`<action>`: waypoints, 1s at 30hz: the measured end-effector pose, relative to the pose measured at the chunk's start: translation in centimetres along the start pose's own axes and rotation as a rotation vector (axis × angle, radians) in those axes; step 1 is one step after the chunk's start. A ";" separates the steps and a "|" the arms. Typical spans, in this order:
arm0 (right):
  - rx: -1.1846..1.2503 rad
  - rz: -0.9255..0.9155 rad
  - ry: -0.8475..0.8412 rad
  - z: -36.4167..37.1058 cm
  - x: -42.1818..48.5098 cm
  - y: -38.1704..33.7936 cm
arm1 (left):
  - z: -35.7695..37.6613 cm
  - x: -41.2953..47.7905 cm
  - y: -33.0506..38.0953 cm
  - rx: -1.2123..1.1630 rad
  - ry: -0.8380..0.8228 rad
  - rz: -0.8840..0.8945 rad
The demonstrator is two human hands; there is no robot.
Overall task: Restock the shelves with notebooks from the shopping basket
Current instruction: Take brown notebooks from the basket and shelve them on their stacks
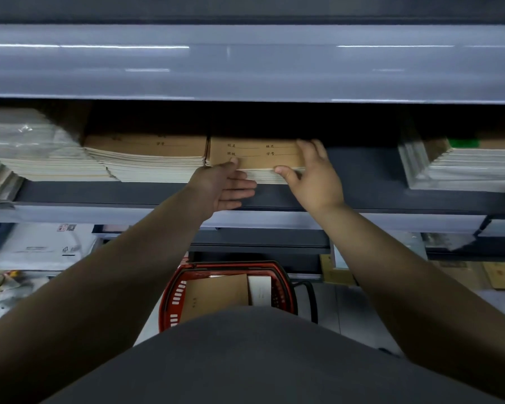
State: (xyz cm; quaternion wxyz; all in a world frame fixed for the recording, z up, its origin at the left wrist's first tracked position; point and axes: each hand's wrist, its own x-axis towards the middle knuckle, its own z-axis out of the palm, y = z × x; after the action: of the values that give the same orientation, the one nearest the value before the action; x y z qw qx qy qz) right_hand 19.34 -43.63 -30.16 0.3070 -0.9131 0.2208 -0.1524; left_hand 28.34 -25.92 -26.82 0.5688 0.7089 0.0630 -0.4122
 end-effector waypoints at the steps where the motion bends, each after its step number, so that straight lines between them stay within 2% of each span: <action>1: -0.002 0.003 0.002 0.1 -0.1 -0.2 | 0.0 0.0 0.0 0.007 0.015 0.007; 12: -0.126 0.062 -0.066 0.5 0.1 -1.0 | 0.4 -0.4 0.5 0.056 0.147 0.023; 16: -0.110 0.070 -0.073 0.2 0.0 -1.3 | 0.7 -1.1 0.5 0.026 0.131 0.028; 20: -0.119 0.077 -0.089 -0.3 0.1 -1.4 | 0.9 -2.3 -0.6 0.067 0.164 0.136; 25: -0.101 0.080 -0.111 -1.5 -0.4 -1.5 | 0.5 -4.1 -1.8 -0.121 0.034 0.182; 30: 0.048 0.108 -0.003 -2.3 -3.1 -2.5 | -0.2 -5.3 -3.1 -0.206 -0.023 0.212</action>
State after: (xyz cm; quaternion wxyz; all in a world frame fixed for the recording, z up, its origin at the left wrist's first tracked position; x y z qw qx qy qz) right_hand 16.56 -41.42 -27.29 0.3371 -0.8924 0.2654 -0.1396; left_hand 23.23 -22.66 -25.70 0.6794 0.6448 0.0231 -0.3494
